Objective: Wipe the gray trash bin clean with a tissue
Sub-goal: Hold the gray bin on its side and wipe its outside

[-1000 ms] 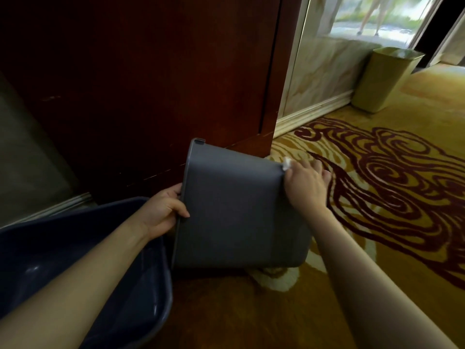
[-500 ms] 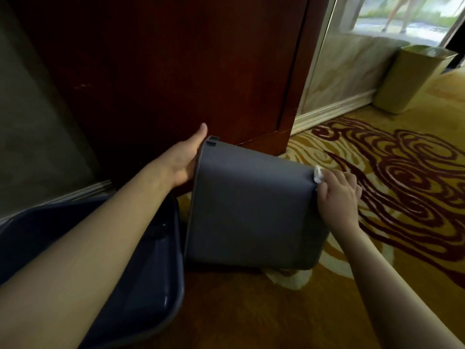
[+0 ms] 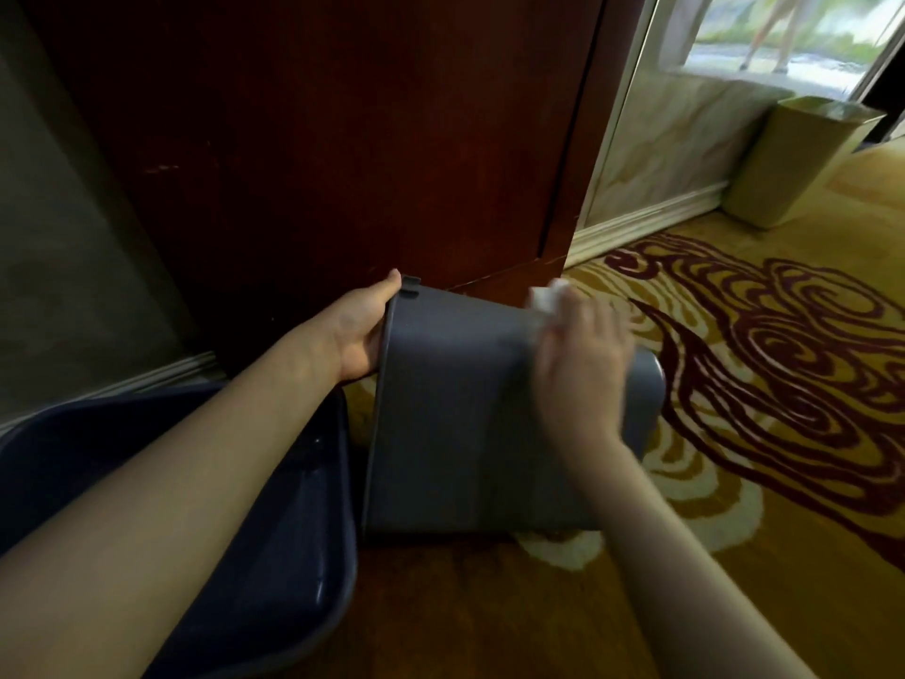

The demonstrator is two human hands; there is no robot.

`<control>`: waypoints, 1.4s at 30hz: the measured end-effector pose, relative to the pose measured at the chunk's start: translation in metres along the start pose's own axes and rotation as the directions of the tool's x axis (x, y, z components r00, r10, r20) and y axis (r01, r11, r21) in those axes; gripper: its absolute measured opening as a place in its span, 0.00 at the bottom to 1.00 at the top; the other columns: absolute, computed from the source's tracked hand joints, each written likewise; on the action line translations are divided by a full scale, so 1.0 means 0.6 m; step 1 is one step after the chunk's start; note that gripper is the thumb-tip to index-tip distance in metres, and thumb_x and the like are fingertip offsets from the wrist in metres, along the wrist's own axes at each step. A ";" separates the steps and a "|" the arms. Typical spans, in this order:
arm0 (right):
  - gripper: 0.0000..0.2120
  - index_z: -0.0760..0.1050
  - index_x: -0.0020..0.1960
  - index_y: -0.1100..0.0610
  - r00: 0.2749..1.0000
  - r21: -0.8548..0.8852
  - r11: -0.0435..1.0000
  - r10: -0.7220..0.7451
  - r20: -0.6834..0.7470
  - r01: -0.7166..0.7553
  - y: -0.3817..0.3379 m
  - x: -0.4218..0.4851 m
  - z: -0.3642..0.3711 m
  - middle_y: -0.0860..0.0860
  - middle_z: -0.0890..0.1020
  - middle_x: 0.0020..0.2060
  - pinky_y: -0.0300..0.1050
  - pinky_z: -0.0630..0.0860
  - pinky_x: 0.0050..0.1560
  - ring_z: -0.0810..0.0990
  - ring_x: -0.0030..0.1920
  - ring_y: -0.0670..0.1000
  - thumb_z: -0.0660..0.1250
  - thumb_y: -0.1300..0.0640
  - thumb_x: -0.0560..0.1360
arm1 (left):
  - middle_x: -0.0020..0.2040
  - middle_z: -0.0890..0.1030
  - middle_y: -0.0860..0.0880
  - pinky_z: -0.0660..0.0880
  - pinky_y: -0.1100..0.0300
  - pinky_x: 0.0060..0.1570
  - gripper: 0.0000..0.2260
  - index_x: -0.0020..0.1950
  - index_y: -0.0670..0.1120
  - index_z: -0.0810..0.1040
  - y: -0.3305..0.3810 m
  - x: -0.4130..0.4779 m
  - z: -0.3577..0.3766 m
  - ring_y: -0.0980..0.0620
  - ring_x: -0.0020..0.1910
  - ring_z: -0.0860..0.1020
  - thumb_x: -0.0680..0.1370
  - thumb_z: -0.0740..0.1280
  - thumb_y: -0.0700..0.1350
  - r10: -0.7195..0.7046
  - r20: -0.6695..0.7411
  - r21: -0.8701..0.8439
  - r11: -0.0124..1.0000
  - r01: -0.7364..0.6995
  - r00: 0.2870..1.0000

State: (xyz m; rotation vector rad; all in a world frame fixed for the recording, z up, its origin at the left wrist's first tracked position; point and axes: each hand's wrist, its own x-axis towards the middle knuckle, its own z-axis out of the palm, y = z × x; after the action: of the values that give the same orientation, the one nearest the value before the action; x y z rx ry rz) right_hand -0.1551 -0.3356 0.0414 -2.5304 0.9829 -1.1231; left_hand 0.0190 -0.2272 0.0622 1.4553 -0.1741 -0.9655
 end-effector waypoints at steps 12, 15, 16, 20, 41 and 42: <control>0.16 0.72 0.60 0.54 0.989 -0.119 0.984 -0.127 0.081 0.136 -0.024 -0.052 0.054 0.54 0.75 0.55 0.53 0.68 0.56 0.72 0.56 0.55 0.62 0.55 0.73 | 0.35 0.86 0.46 0.79 0.59 0.32 0.13 0.51 0.44 0.78 -0.013 0.003 -0.020 0.52 0.34 0.84 0.80 0.57 0.49 -0.015 0.115 -0.115 0.993 0.028 0.993; 0.13 0.74 0.58 0.55 0.994 -0.151 0.984 0.102 0.032 -0.096 0.066 -0.043 0.029 0.56 0.76 0.56 0.58 0.65 0.60 0.72 0.58 0.58 0.58 0.55 0.76 | 0.32 0.85 0.48 0.78 0.62 0.27 0.12 0.51 0.45 0.78 -0.016 0.005 -0.020 0.53 0.31 0.83 0.79 0.57 0.49 -0.014 0.094 -0.092 0.995 0.023 0.995; 0.12 0.75 0.57 0.56 0.988 -0.161 0.975 0.153 0.010 -0.150 0.093 -0.040 0.020 0.57 0.76 0.56 0.59 0.64 0.60 0.72 0.59 0.58 0.58 0.55 0.76 | 0.31 0.85 0.48 0.78 0.62 0.26 0.12 0.49 0.45 0.78 -0.017 0.005 -0.018 0.52 0.29 0.83 0.78 0.58 0.51 -0.024 0.092 -0.089 0.995 0.032 0.996; 0.10 0.76 0.52 0.57 0.959 -0.163 0.946 0.266 -0.097 -0.279 0.161 -0.038 -0.005 0.57 0.77 0.53 0.59 0.64 0.59 0.71 0.57 0.59 0.59 0.56 0.77 | 0.36 0.84 0.46 0.78 0.60 0.26 0.13 0.45 0.47 0.79 -0.014 0.011 -0.001 0.50 0.31 0.83 0.77 0.62 0.55 -0.025 0.012 -0.071 0.997 0.026 1.000; 0.18 0.72 0.65 0.57 0.913 0.243 0.950 -0.267 0.307 0.196 -0.078 -0.005 0.059 0.54 0.75 0.60 0.45 0.69 0.58 0.69 0.60 0.54 0.61 0.65 0.76 | 0.51 0.85 0.43 0.76 0.52 0.47 0.20 0.53 0.45 0.80 -0.100 -0.013 0.031 0.47 0.51 0.82 0.74 0.61 0.59 0.091 0.128 -0.364 0.930 -0.038 0.988; 0.18 0.72 0.65 0.58 0.916 0.211 0.955 -0.266 0.301 0.208 -0.076 -0.014 0.063 0.55 0.75 0.61 0.48 0.69 0.58 0.69 0.59 0.56 0.61 0.64 0.76 | 0.53 0.84 0.43 0.76 0.52 0.49 0.22 0.55 0.45 0.80 -0.103 -0.014 0.032 0.46 0.53 0.81 0.73 0.61 0.60 0.087 0.135 -0.367 0.930 -0.032 0.987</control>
State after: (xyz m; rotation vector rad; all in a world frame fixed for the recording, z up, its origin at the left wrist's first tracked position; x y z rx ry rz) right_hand -0.1095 -0.2988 0.0296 -2.6226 0.4794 -0.7631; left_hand -0.0257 -0.2256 0.0147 1.0318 -0.1390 -0.9982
